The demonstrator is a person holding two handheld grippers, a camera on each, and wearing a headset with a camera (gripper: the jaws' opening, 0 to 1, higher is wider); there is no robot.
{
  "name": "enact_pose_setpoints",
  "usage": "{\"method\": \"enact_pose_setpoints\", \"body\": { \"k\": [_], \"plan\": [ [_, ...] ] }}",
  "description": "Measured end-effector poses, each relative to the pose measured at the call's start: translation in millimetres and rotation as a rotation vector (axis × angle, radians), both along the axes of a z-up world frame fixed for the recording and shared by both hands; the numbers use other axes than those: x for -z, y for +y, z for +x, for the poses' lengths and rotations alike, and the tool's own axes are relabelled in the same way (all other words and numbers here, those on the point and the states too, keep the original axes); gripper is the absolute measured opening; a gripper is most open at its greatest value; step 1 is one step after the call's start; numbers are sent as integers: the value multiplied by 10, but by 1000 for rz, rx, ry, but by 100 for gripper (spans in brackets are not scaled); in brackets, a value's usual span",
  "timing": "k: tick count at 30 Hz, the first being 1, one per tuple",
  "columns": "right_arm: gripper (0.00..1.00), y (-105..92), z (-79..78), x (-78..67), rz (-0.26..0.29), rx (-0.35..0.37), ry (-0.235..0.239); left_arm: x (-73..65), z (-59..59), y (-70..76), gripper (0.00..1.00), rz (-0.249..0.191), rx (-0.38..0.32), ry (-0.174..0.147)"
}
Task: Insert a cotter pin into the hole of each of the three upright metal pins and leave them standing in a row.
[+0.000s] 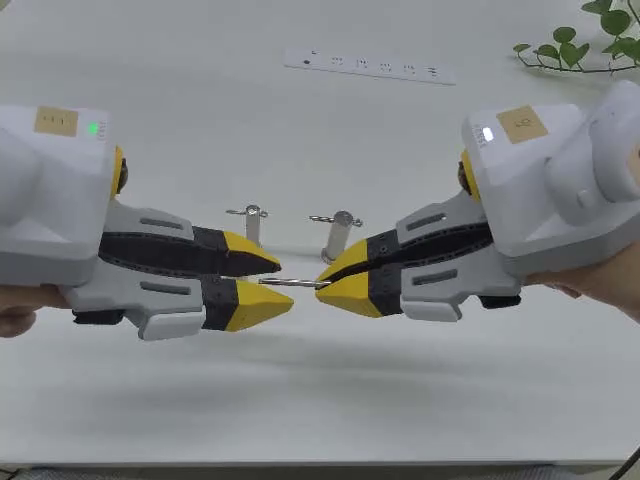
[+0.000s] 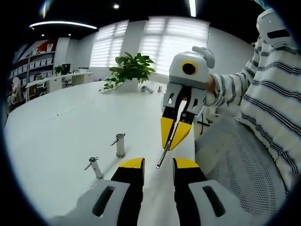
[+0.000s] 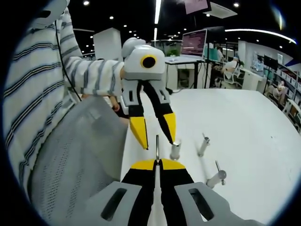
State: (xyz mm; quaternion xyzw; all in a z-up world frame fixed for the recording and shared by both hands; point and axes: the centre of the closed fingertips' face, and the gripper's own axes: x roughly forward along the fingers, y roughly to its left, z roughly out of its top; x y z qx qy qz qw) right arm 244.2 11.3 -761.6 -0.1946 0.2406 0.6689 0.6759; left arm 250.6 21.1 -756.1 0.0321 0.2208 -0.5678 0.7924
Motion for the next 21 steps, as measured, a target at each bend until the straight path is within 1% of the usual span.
{"method": "enact_pose_setpoints", "body": {
  "k": [2, 4, 6, 8, 9, 10, 11, 15, 18, 20, 21],
  "plan": [
    [4, -2, 27, 8, -1, 6, -1, 23, 48, 52, 30, 8, -23, -3],
    [4, -5, 55, 26, -7, 13, -3, 63, 102, 108, 34, 25, -57, -4],
    [4, -4, 79, 42, -9, 17, -6, 106, 183, 176, 39, 47, -104, -19],
    [3, -1, 103, 59, -11, 23, -9, 159, 230, 242, 42, 61, -140, -14],
    [3, 3, 122, 72, -13, 26, -13, 184, 252, 274, 43, 73, -158, -12],
    [3, 6, 133, 81, -14, 27, -15, 238, 279, 330, 43, 109, -175, -19],
    [3, 11, 151, 97, -16, 30, -14, 266, 294, 354, 43, 123, -183, -24],
    [3, 25, 214, 159, -26, 45, -18, 368, 366, 438, 43, 113, -238, -2],
    [3, 28, 246, 220, -40, 50, -21, 443, 375, 453, 41, 118, -242, 13],
    [3, 23, 269, 272, -57, 49, -26, 502, 369, 456, 40, 130, -242, 28],
    [3, 24, 277, 287, -60, 49, -28, 548, 372, 471, 40, 139, -255, 48]
  ]
}}
